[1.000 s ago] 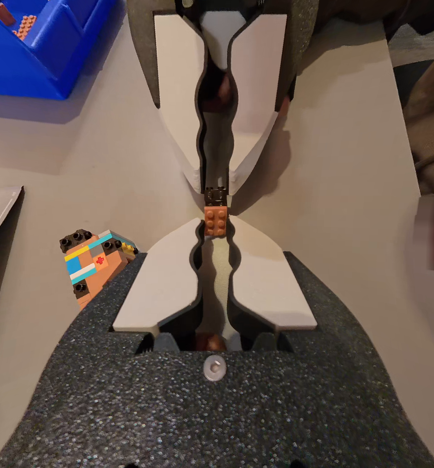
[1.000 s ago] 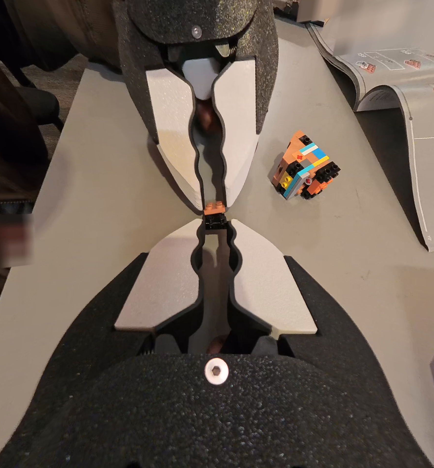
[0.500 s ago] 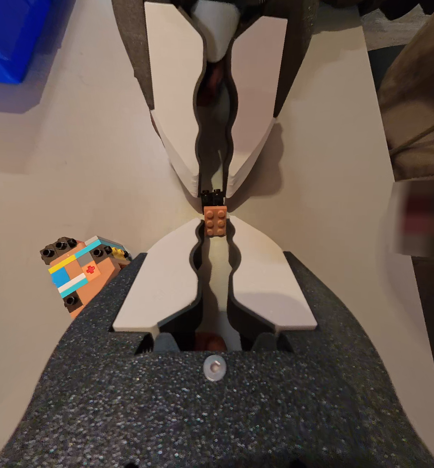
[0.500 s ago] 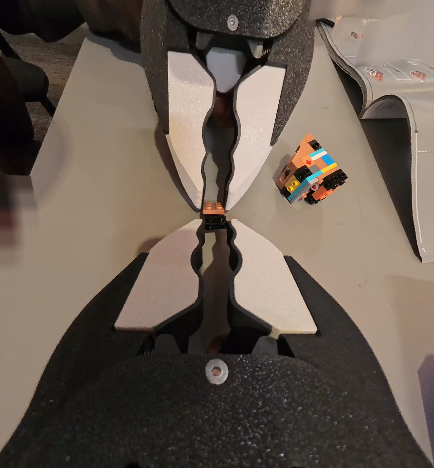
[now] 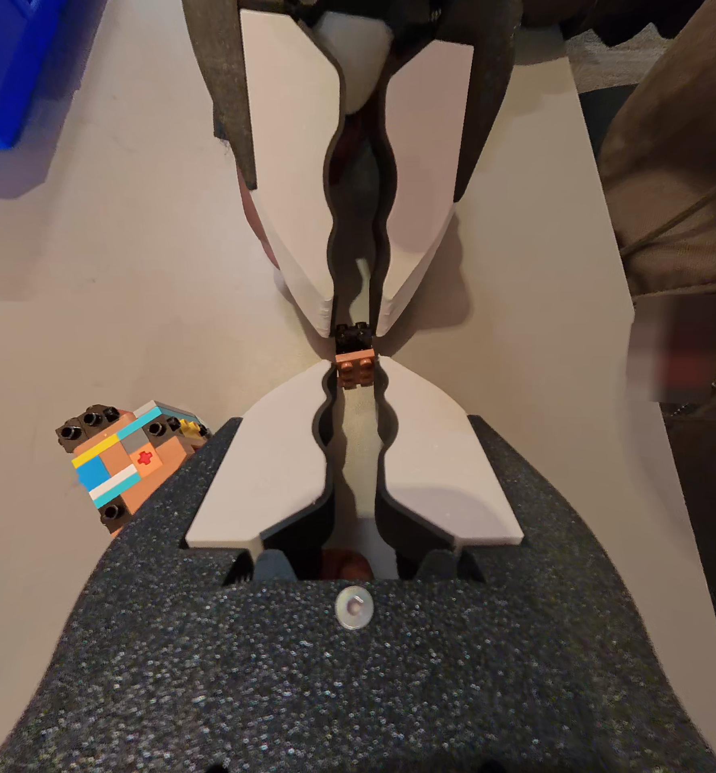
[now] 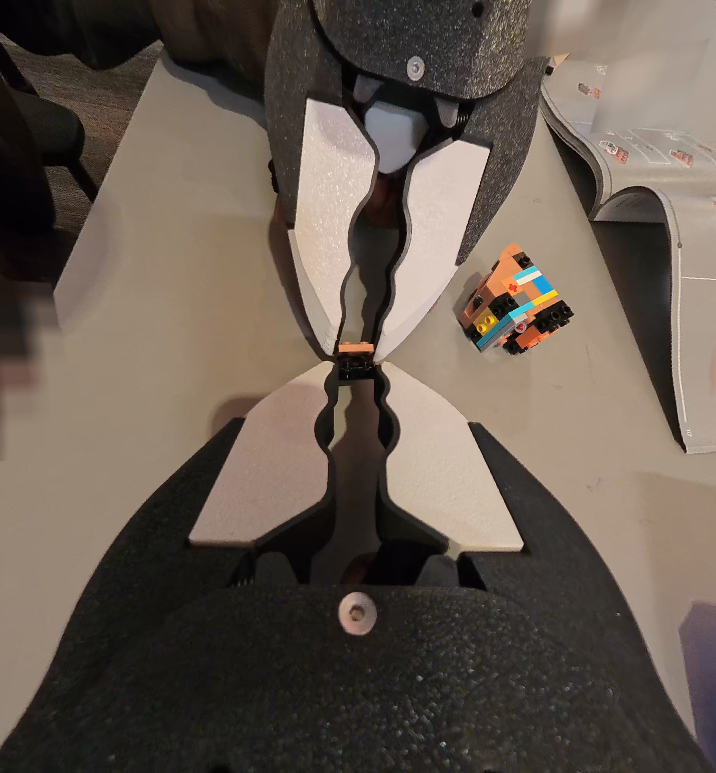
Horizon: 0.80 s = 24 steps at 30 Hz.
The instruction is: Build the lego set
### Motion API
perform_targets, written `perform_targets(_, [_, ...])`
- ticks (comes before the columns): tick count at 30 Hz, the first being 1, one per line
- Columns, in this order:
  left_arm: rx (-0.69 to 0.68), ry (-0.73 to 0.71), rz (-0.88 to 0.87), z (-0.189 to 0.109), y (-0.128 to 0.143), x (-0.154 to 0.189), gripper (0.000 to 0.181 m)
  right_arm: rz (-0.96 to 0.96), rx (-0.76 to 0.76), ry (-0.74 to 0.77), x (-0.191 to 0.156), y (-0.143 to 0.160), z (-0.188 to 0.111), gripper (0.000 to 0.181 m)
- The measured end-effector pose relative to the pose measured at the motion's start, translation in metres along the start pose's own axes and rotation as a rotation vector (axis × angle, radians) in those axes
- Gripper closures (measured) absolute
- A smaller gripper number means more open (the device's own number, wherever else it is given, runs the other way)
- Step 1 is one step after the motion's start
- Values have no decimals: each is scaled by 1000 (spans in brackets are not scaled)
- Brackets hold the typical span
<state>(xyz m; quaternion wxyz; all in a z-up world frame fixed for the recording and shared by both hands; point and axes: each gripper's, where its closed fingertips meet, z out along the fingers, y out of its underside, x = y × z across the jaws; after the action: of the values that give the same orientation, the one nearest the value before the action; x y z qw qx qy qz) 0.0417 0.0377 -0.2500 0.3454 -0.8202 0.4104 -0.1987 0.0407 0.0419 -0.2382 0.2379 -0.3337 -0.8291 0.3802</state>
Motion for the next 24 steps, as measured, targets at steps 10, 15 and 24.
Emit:
perform_targets(10, [81,39,37,-1,-6,3,164,-15,63,-8,-2,-10,-2,166])
perform_targets(15, [183,53,50,-8,-17,4,165,7,154,-23,-1,-22,-9,166])
perform_targets(24, [401,133,-2,-27,-42,10,165,97,374,-88,1,-48,-28,168])
